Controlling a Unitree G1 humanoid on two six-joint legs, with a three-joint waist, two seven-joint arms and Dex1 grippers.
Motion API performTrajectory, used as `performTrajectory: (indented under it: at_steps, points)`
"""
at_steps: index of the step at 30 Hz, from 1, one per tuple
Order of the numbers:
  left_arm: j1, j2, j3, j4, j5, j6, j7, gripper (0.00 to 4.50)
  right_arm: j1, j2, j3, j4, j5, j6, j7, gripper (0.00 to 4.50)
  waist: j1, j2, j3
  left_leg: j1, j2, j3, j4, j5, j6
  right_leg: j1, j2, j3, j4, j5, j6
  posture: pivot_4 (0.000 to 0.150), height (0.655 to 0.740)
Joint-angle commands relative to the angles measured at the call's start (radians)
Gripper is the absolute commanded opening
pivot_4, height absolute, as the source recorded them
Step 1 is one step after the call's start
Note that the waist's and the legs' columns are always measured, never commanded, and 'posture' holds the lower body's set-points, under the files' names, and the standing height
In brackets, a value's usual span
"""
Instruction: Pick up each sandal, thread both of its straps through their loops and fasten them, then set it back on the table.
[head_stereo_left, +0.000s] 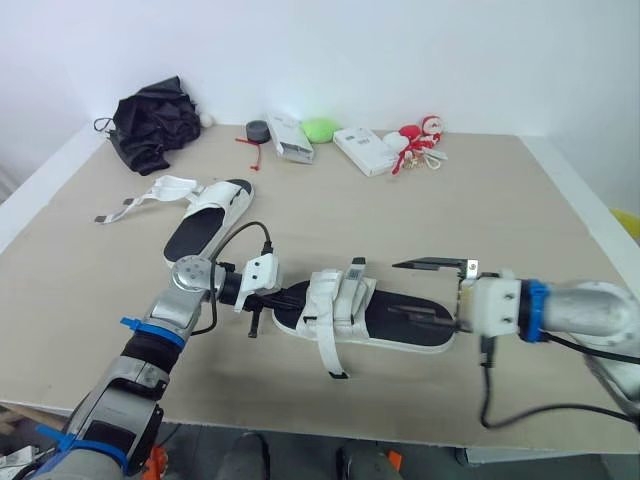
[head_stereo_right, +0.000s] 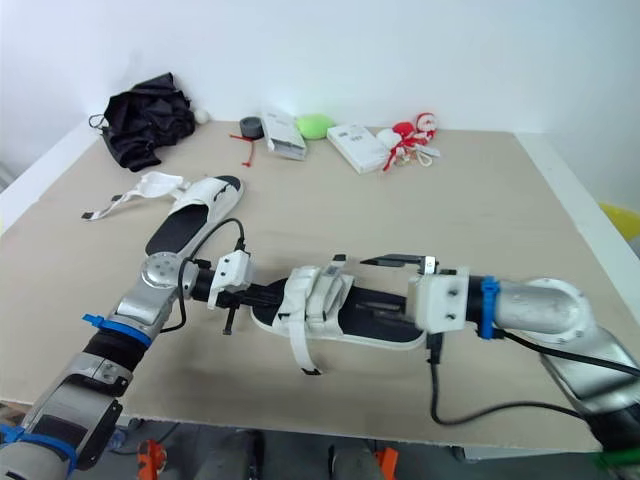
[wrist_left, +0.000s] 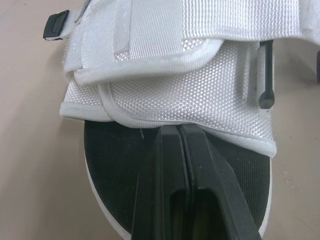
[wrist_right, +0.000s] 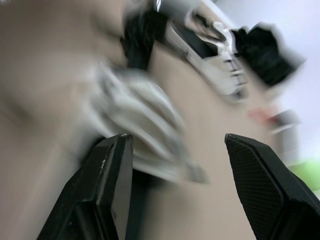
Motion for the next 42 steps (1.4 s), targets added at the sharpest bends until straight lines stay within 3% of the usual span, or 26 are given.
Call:
performTrajectory:
  at_steps: [1, 4, 5, 9, 14, 33, 37, 38, 39, 40, 42]
  points:
    - [0.048, 0.010, -0.072, 0.069, 0.079, 0.013, -0.013, 0.00, 0.061, -0.101, -0.106, -0.172, 0.542, 0.285, -0.105, 3.19, 0.000, -0.002, 0.000, 0.000, 0.000, 0.000, 0.000, 0.000, 0.000, 0.000, -0.001, 0.000, 0.000, -0.001, -0.001, 0.150, 0.7380]
    - [0.050, 0.011, -0.076, 0.063, 0.079, 0.012, -0.013, 0.00, 0.087, -0.142, -0.073, -0.203, 0.683, 0.432, -0.188, 3.19, 0.000, -0.007, -0.001, 0.000, 0.000, 0.000, 0.001, 0.000, 0.000, 0.001, -0.002, -0.001, -0.001, -0.003, -0.005, 0.150, 0.7380]
    - [0.052, 0.011, -0.077, 0.060, 0.079, 0.012, -0.013, 0.00, 0.075, -0.130, -0.028, -0.207, 0.656, 0.471, -0.228, 3.19, 0.000, -0.007, -0.001, 0.000, 0.000, 0.000, 0.001, 0.000, 0.000, 0.000, -0.003, -0.002, -0.001, -0.003, -0.005, 0.150, 0.7380]
    - [0.057, 0.012, -0.081, 0.051, 0.079, 0.015, -0.014, 0.00, -0.074, 0.000, 0.174, -0.149, 0.631, 0.667, -0.441, 3.19, -0.002, -0.010, -0.002, -0.002, 0.000, 0.004, 0.001, 0.000, 0.000, -0.004, -0.009, -0.002, -0.002, -0.003, -0.004, 0.150, 0.7380]
    - [0.060, 0.017, -0.082, 0.042, 0.078, 0.018, -0.015, 0.00, -0.232, 0.130, 0.274, -0.065, 0.657, 0.841, -0.574, 3.19, -0.002, -0.010, -0.002, -0.005, -0.003, 0.006, 0.001, 0.000, 0.000, -0.006, -0.008, 0.001, -0.002, 0.000, 0.003, 0.150, 0.7380]
    - [0.076, 0.030, -0.074, 0.016, 0.071, 0.038, 0.000, 0.00, -0.399, 0.431, 0.295, 0.091, 0.492, 1.106, -0.604, 3.19, -0.005, -0.008, -0.002, -0.006, 0.001, 0.000, -0.001, 0.000, 0.001, -0.006, -0.001, -0.002, -0.002, 0.000, 0.001, 0.150, 0.7380]
    - [0.082, 0.030, -0.073, 0.010, 0.070, 0.040, 0.005, 0.00, -0.406, 0.465, 0.280, 0.110, 0.485, 1.132, -0.595, 2.42, -0.005, -0.008, -0.002, -0.006, 0.001, -0.001, -0.001, 0.000, 0.001, -0.006, 0.000, -0.002, -0.002, 0.000, 0.001, 0.150, 0.7380]
    - [0.083, 0.030, -0.072, 0.009, 0.070, 0.041, 0.006, 0.00, -0.406, 0.470, 0.275, 0.109, 0.481, 1.138, -0.591, 1.75, -0.005, -0.008, -0.002, -0.006, 0.001, -0.001, -0.001, 0.000, 0.001, -0.006, 0.000, -0.002, -0.002, 0.000, 0.001, 0.150, 0.7380]
    - [0.083, 0.030, -0.072, 0.009, 0.070, 0.041, 0.006, 0.00, -0.405, 0.477, 0.272, 0.109, 0.478, 1.140, -0.584, 1.59, -0.005, -0.008, -0.002, -0.006, 0.001, -0.001, -0.001, 0.000, 0.001, -0.006, 0.000, -0.002, -0.002, 0.000, 0.001, 0.150, 0.7380]
    - [0.084, 0.030, -0.071, 0.009, 0.070, 0.041, 0.007, 0.00, -0.404, 0.480, 0.268, 0.108, 0.478, 1.144, -0.578, 0.92, -0.005, -0.008, -0.002, -0.006, 0.001, 0.000, -0.001, 0.000, 0.001, -0.006, 0.000, -0.002, -0.002, 0.000, 0.001, 0.150, 0.7380]
    - [0.085, 0.031, -0.071, 0.008, 0.069, 0.042, 0.008, 0.00, -0.402, 0.487, 0.259, 0.104, 0.477, 1.153, -0.568, 0.23, -0.006, -0.008, -0.002, -0.006, 0.001, -0.001, -0.001, 0.000, 0.001, -0.006, 0.000, -0.002, -0.002, 0.000, 0.001, 0.150, 0.7380]
